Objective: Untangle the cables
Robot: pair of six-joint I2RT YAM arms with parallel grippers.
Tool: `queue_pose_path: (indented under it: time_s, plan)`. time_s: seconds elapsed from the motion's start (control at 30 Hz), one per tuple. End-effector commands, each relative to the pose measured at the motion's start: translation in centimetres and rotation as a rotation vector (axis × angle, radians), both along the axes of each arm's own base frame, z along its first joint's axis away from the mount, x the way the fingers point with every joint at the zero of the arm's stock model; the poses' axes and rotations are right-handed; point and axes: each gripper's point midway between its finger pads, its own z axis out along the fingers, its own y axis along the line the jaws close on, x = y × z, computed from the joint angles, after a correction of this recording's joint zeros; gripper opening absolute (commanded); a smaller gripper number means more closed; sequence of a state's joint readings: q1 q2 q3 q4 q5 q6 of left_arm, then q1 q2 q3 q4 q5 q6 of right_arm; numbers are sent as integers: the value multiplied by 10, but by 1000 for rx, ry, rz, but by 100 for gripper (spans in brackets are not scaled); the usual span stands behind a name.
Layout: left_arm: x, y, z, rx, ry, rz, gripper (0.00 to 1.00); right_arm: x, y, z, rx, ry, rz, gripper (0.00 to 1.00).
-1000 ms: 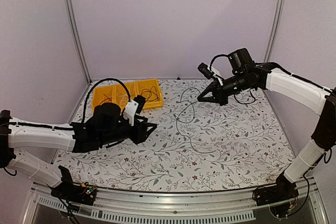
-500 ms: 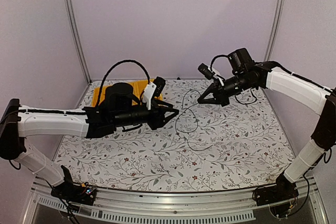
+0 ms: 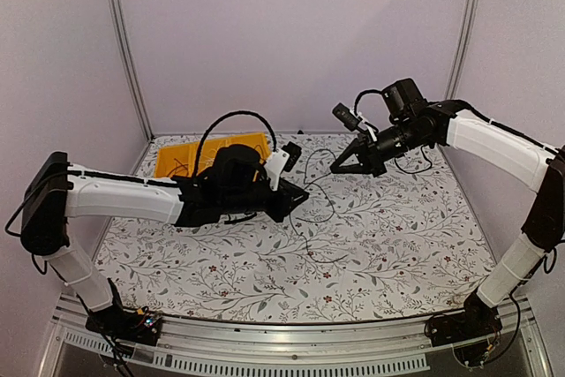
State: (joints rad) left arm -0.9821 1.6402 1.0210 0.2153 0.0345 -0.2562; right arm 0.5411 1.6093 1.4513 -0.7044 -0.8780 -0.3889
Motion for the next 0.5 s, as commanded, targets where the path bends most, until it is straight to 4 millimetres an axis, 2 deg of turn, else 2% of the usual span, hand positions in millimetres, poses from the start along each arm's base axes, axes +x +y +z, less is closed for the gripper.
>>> queue_pose_path:
  time_s: [0.0, 0.03, 0.13, 0.23, 0.27, 0.37, 0.47]
  plan:
    - [9, -5, 12, -25, -9, 9, 3, -8, -2, 11, 21, -10, 13, 0]
    - [11, -3, 13, -28, -10, 18, 0, -8, -2, 10, 17, -12, 10, 0]
    - [17, 7, 20, -45, -24, 58, 0, -8, -5, 2, 3, -22, -3, 0]
    - [31, 25, 38, -77, -53, 120, 0, -3, -12, -19, -37, -37, -48, 2]
    - [38, 34, 45, -88, -66, 147, 0, -5, -16, -32, -58, -22, -62, 6]
    - [56, 55, 69, -122, -102, 190, 0, -10, -23, -58, -108, 1, -71, 24]
    - [75, 72, 87, -119, -140, 213, 0, -12, -30, -68, -138, -3, -77, 35]
